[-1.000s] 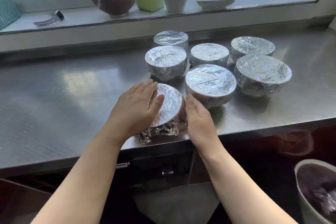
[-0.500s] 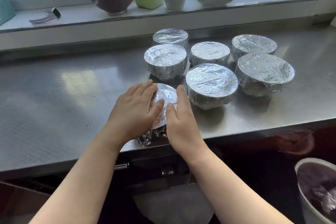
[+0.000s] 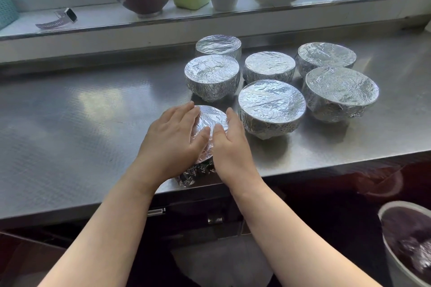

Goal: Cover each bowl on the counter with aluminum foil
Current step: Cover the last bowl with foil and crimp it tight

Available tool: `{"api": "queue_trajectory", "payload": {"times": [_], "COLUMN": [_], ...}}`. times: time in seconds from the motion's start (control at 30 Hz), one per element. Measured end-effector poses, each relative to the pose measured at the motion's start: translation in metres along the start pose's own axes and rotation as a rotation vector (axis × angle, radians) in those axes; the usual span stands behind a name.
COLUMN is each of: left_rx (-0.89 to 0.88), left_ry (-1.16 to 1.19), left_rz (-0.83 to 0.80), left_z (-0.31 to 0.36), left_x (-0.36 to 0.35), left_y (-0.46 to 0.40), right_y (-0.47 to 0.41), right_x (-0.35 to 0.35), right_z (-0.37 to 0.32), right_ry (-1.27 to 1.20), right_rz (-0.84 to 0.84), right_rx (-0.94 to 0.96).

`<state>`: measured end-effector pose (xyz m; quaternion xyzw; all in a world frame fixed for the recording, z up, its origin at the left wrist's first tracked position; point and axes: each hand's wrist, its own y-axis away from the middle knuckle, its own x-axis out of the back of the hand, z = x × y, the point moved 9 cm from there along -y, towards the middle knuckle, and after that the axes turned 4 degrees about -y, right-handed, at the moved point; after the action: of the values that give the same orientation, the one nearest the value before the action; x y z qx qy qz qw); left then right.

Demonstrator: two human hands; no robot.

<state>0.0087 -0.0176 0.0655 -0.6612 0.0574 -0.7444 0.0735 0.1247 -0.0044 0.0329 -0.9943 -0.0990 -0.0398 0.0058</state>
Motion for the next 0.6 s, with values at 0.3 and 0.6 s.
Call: {"api": "queue_trajectory", "payload": {"times": [0.3, 0.6], "left_rx": [0.022, 0.035], "left_ry": [0.04, 0.049], "left_rz": [0.002, -0.01], "left_z": [-0.003, -0.002], "left_x": [0.002, 0.002], "left_y": [0.0, 0.001], "right_y": [0.0, -0.007], "right_x": [0.004, 0.003], "right_z": [0.02, 0.023], "right_ry": [-0.212, -0.181], "right_rz": [-0.033, -0.077], "right_rx": [-0.043, -0.005]}}
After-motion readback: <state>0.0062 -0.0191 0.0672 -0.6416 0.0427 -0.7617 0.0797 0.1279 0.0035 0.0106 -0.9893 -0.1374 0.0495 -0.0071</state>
